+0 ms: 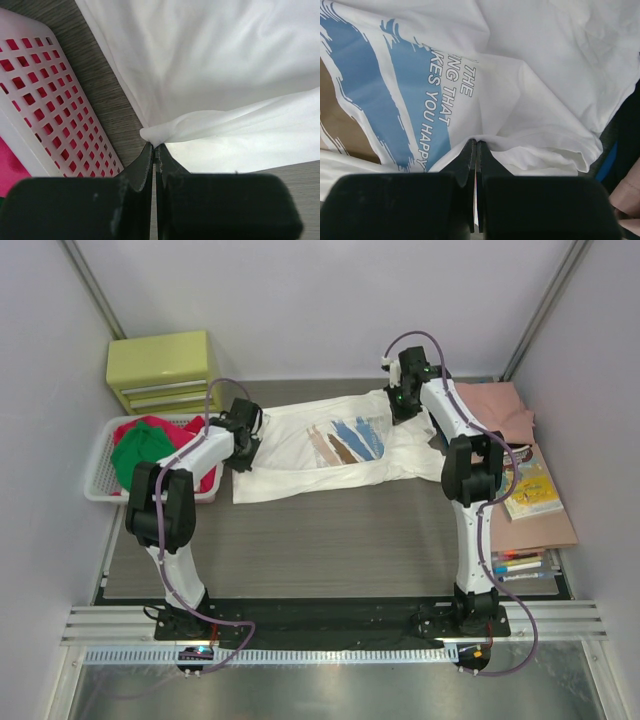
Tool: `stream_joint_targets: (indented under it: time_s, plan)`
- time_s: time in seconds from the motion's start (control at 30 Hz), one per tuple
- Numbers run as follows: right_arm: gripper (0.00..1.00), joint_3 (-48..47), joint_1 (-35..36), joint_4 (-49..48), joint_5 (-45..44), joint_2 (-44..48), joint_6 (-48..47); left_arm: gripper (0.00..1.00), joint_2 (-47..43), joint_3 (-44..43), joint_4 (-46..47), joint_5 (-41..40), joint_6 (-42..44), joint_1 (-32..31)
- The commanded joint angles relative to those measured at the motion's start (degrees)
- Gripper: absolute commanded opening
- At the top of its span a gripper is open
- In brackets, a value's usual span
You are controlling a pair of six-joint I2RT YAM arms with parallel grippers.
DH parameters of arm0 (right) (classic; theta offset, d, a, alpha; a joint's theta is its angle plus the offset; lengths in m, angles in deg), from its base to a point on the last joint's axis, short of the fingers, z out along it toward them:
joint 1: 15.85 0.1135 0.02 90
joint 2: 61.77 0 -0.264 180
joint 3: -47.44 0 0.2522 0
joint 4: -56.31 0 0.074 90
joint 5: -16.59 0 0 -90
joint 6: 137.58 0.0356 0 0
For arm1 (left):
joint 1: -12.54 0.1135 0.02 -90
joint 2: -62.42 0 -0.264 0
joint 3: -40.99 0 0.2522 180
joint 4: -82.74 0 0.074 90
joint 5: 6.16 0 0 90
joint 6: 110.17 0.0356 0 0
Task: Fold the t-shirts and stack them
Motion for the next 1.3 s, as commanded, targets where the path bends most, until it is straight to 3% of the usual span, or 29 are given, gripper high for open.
stream_joint_targets:
  time_s: [0.0,0.27,0.63,1.27]
  plan:
    - [0.01,-4.1,0.2,1.1,-1.7,-1.6,0.3,0.0,-0.1,-0.2,2.3,-0.9,0.3,-0.1]
    - [0.01,-6.8,1.0,2.4,-2.2,-4.6,0.4,0.0,-0.4,0.3,2.3,-1.0,0.6,-0.1]
    - [0.01,-6.4,4.1,1.7,-3.5,-1.9,0.5,0.0,-0.1,0.3,3.3,-2.4,-0.4,-0.1]
    - [0.01,-7.9,1.6,1.8,-6.8,-2.7,-1.0,0.0,2.8,-7.5,3.0,-6.1,-0.1,0.4]
